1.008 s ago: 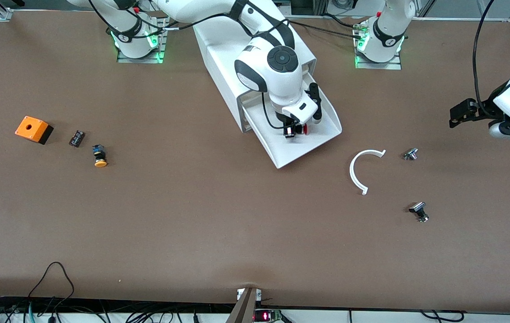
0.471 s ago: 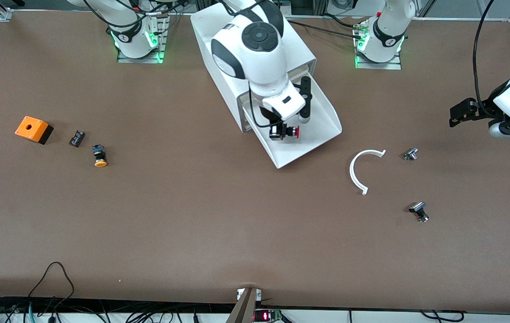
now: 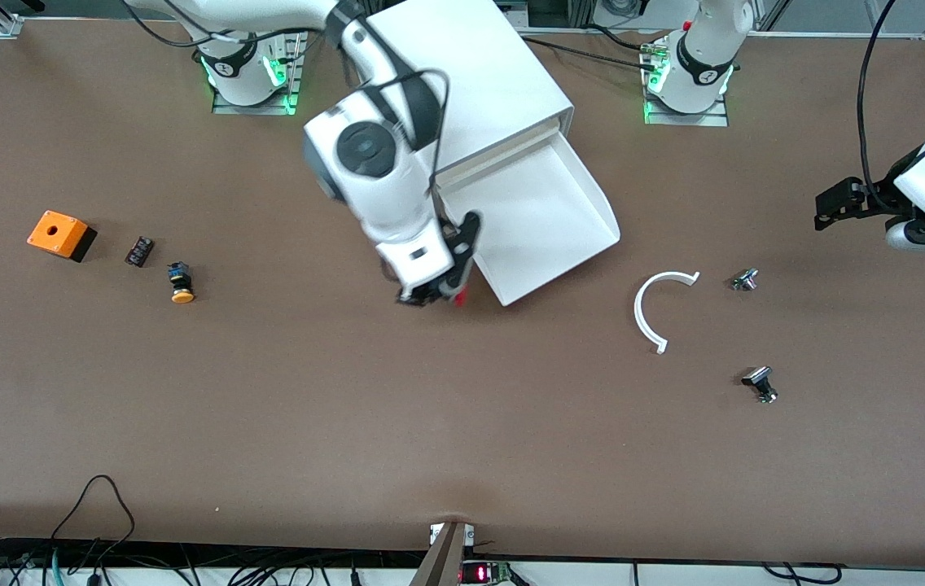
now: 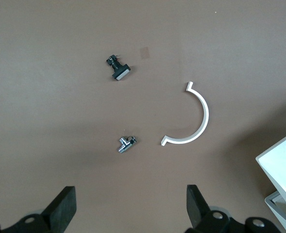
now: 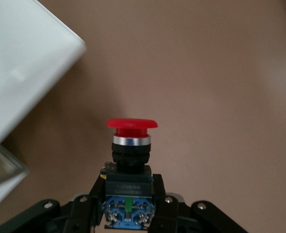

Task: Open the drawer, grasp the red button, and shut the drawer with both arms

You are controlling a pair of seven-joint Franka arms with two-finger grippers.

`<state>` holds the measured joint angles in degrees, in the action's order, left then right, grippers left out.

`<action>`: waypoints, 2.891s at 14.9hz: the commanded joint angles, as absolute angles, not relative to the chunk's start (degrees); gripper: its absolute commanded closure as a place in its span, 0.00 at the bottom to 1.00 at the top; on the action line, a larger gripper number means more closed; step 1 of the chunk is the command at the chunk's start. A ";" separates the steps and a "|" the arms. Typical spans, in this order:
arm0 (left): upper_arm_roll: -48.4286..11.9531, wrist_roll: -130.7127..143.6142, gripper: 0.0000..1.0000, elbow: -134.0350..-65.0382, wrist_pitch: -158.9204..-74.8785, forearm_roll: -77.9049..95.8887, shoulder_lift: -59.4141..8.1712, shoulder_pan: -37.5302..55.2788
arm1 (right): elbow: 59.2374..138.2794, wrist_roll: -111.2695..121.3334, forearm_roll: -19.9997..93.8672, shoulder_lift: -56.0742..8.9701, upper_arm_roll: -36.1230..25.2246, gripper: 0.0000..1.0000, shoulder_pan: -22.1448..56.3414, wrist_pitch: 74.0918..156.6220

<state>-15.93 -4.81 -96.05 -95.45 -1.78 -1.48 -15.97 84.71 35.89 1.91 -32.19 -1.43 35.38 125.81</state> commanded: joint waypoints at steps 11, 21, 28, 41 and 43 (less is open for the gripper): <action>-15.73 -4.49 0.00 -95.89 -91.06 -2.73 -4.39 -15.21 | 109.22 20.04 2.99 -24.27 -15.19 0.67 33.23 130.77; -18.54 21.78 0.00 -103.35 -102.90 0.97 -7.47 -11.07 | 125.31 8.08 2.64 -23.38 -15.82 0.67 25.07 147.63; -21.44 35.31 0.00 -114.51 -121.35 3.34 -9.84 -8.35 | 129.02 9.05 2.29 -23.03 -15.82 0.56 23.21 150.73; -23.91 52.91 0.00 -123.92 -143.70 2.46 -17.14 0.61 | 113.33 7.65 2.99 -17.75 -15.82 0.00 20.84 128.53; -25.48 53.87 0.00 -124.36 -142.13 2.55 -16.96 0.97 | 106.21 4.50 2.99 -18.72 -15.82 0.00 20.22 119.75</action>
